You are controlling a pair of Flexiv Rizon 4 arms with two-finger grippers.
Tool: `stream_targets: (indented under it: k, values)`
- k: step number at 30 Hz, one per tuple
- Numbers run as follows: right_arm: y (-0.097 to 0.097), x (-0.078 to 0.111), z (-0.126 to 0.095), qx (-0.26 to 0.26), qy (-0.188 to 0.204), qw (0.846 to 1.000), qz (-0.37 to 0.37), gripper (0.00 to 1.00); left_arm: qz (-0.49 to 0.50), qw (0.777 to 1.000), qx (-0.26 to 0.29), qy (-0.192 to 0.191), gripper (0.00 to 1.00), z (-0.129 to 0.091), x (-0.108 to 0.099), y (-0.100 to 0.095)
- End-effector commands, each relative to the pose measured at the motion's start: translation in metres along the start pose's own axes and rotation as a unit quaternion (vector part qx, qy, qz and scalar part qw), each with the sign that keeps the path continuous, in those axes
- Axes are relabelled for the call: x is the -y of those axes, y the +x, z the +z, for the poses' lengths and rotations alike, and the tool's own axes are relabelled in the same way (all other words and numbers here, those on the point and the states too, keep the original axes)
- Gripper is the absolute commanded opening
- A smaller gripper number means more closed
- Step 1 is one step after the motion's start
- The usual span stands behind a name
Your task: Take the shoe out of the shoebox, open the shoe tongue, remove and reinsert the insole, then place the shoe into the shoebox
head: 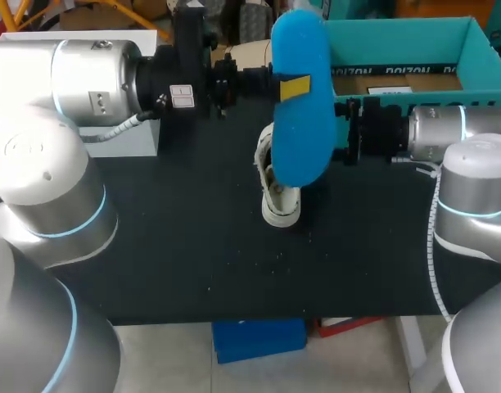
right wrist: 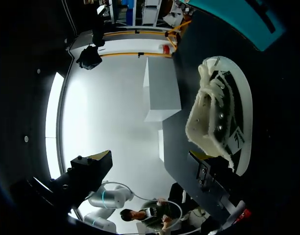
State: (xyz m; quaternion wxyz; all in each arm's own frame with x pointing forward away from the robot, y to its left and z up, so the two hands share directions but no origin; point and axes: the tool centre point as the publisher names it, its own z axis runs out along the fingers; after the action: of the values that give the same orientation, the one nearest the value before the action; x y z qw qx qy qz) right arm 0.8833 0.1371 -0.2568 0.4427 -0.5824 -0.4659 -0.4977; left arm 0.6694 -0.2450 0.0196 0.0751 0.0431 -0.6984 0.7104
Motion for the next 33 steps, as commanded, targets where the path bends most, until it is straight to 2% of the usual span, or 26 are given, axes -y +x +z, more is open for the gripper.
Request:
stream_targets:
  k: [1,2,20,23,30,33]
  values:
    - [0.000,0.000,0.002,0.000,-0.001,1.000,0.000,1.00,0.357,0.885,0.225,-0.196,0.00,0.004,-0.019,0.010]
    - [0.000,0.000,0.002,0.000,-0.001,1.000,0.000,1.00,0.345,0.889,0.221,-0.207,0.00,0.006,-0.027,0.008]
    - [0.000,0.000,0.002,0.000,-0.001,1.000,0.000,1.00,0.345,0.889,0.221,-0.207,0.00,0.006,-0.027,0.008]
    - [0.000,0.000,0.002,0.000,-0.001,1.000,0.000,1.00,0.402,0.878,0.211,-0.152,0.00,0.007,-0.040,0.010]
    - [0.000,0.000,0.002,0.000,-0.001,1.000,0.000,1.00,0.413,0.884,0.200,-0.092,0.00,-0.002,-0.094,0.003]
    - [0.000,0.000,0.002,0.000,-0.001,1.000,0.000,1.00,0.439,0.877,0.185,-0.065,0.00,-0.005,-0.110,0.005]
